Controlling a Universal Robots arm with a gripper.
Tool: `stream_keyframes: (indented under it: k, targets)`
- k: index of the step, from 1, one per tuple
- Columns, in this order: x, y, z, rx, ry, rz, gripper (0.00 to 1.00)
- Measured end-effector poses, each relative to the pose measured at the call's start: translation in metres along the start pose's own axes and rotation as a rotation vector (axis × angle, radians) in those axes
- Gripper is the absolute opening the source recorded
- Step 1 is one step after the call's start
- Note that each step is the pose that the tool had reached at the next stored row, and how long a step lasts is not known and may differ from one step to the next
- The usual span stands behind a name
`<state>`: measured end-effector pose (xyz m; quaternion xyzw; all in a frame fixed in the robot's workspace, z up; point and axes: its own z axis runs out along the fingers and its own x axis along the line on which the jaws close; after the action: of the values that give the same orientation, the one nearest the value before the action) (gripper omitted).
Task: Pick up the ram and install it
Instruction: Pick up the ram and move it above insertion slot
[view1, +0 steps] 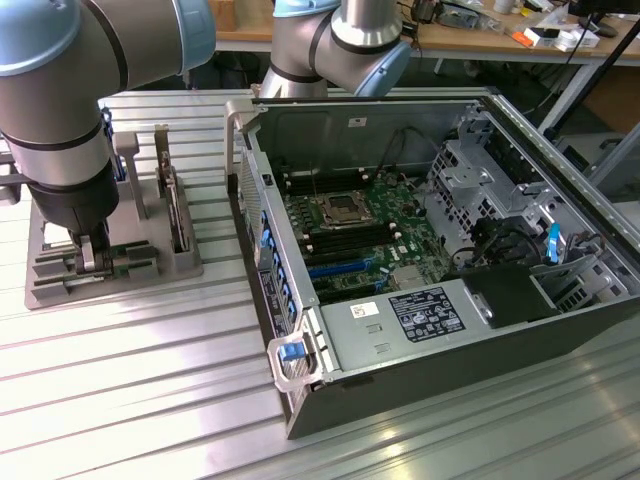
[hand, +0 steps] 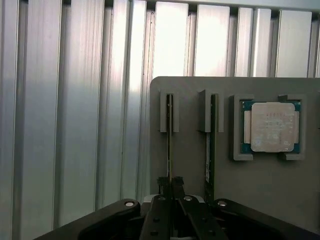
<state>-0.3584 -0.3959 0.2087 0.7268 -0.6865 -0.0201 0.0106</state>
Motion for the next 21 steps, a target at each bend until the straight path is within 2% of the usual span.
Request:
stream_keyframes:
  k: [14,21]
  targets:
    - [0.0000,0.0000,-0.0001,0.0001,0.0000,0.000,0.12]
    - [-0.0001,0.0003,-0.0074,-0.0001,0.0000,0.000,0.12]
